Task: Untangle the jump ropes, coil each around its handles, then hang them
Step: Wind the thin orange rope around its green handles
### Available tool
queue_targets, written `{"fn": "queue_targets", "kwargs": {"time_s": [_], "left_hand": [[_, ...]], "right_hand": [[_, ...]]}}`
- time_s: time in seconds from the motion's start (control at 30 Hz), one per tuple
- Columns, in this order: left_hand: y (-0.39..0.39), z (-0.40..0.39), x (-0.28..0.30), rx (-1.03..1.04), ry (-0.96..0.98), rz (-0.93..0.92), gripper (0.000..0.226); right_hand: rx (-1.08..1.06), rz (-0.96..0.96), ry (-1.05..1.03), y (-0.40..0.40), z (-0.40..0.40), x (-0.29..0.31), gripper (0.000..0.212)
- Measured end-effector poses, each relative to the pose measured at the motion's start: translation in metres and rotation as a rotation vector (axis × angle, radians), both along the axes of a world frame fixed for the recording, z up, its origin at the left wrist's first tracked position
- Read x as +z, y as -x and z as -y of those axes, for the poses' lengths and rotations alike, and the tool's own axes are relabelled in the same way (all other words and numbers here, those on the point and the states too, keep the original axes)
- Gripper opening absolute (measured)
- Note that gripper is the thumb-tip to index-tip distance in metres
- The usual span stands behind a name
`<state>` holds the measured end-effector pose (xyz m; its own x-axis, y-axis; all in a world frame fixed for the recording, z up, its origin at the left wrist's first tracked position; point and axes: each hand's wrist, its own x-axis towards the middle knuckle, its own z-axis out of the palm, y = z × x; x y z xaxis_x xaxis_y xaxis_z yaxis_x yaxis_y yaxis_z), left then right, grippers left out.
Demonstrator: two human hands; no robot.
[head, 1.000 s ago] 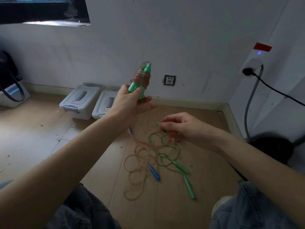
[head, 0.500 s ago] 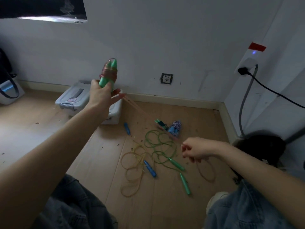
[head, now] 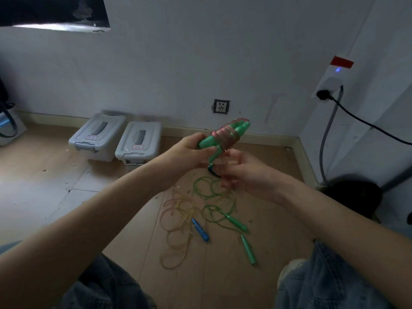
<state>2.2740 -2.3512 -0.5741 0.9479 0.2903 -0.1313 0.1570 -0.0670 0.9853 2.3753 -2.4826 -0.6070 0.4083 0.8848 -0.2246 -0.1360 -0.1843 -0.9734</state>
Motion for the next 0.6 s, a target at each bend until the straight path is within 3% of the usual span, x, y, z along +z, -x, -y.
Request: {"fn": "queue_targets", "kwargs": {"time_s": [0.03, 0.07, 0.17, 0.2, 0.27, 0.33, 0.4, 0.47, 0.6], "left_hand": [[-0.001, -0.004, -0.001, 0.038, -0.042, 0.002, 0.015], [-0.002, -0.009, -0.003, 0.093, -0.062, -0.004, 0.018], [-0.003, -0.023, -0.014, 0.203, -0.143, -0.082, 0.022], [-0.004, -0.026, -0.02, 0.216, -0.225, -0.128, 0.022], [-0.007, -0.032, -0.035, 0.228, -0.458, -0.204, 0.021], [-0.006, -0.039, -0.045, 0.226, -0.615, -0.233, 0.017], [-0.002, -0.042, -0.049, 0.166, -0.715, -0.265, 0.012], [0.001, -0.038, -0.051, -0.006, -0.777, -0.316, 0.008], [0.006, -0.015, -0.041, -0.385, -0.824, -0.334, 0.005]], "right_hand": [[-0.036, 0.014, 0.017, 0.001, 0.0, 0.001, 0.027], [-0.061, 0.168, 0.066, 0.002, 0.001, 0.001, 0.019], [-0.045, 1.085, 0.271, 0.009, 0.003, 0.001, 0.022], [-0.006, 1.305, 0.327, 0.014, 0.004, 0.002, 0.024], [0.083, 1.541, 0.363, 0.02, 0.006, -0.003, 0.023], [0.146, 1.597, 0.366, 0.023, 0.007, -0.002, 0.02], [0.146, 1.469, 0.319, 0.019, 0.008, 0.006, 0.025], [0.113, 1.316, 0.269, 0.012, 0.008, 0.017, 0.027], [0.092, 1.207, 0.259, -0.004, 0.015, 0.036, 0.024]]}}
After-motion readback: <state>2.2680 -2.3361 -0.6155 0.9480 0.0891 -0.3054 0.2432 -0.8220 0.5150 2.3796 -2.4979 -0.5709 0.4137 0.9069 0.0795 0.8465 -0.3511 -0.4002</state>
